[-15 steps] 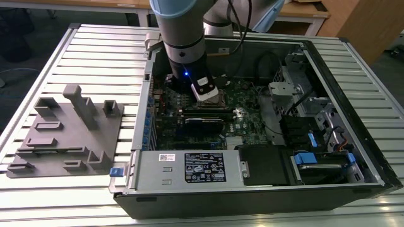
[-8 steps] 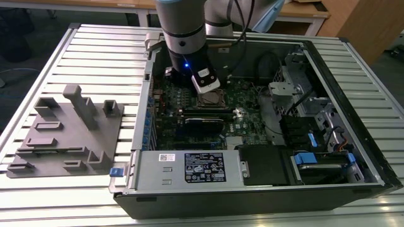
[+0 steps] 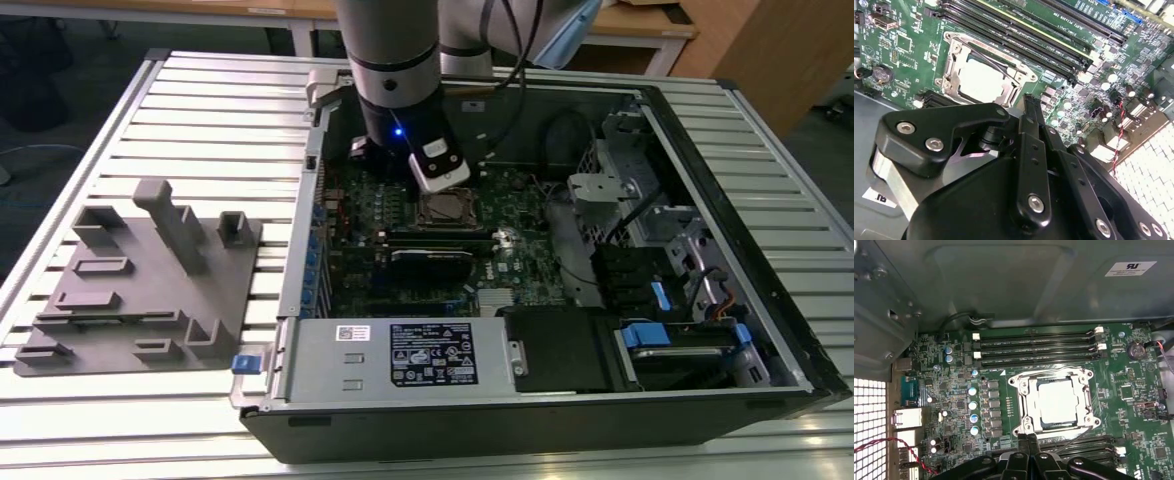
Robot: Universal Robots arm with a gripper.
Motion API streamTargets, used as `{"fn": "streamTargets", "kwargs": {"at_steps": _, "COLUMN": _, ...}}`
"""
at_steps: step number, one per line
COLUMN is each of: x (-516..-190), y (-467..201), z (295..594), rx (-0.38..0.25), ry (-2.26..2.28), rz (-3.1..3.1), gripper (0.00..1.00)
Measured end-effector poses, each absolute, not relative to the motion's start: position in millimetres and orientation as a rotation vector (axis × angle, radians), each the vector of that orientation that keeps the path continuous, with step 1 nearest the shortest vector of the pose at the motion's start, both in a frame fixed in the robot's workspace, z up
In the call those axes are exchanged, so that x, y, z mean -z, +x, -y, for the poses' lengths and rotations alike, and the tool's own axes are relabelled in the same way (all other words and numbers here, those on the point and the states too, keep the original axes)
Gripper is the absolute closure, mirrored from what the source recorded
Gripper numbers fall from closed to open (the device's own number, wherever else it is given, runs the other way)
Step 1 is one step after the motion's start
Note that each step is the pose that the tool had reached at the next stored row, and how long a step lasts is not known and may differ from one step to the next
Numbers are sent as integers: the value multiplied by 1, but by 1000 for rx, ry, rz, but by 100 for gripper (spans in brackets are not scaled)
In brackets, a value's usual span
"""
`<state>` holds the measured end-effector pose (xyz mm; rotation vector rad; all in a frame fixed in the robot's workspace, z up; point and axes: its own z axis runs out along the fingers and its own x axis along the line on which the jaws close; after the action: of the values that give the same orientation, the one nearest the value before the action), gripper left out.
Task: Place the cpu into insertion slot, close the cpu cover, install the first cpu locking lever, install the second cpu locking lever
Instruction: 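Install the second cpu locking lever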
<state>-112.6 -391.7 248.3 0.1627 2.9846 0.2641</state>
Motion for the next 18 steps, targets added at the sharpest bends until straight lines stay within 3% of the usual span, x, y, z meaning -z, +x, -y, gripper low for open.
{"fn": "streamTargets", "kwargs": {"at_steps": 18, "x": -249, "y": -88, "z": 392, "rx": -263, "ry": 176, "rz": -3016, "gripper": 89}}
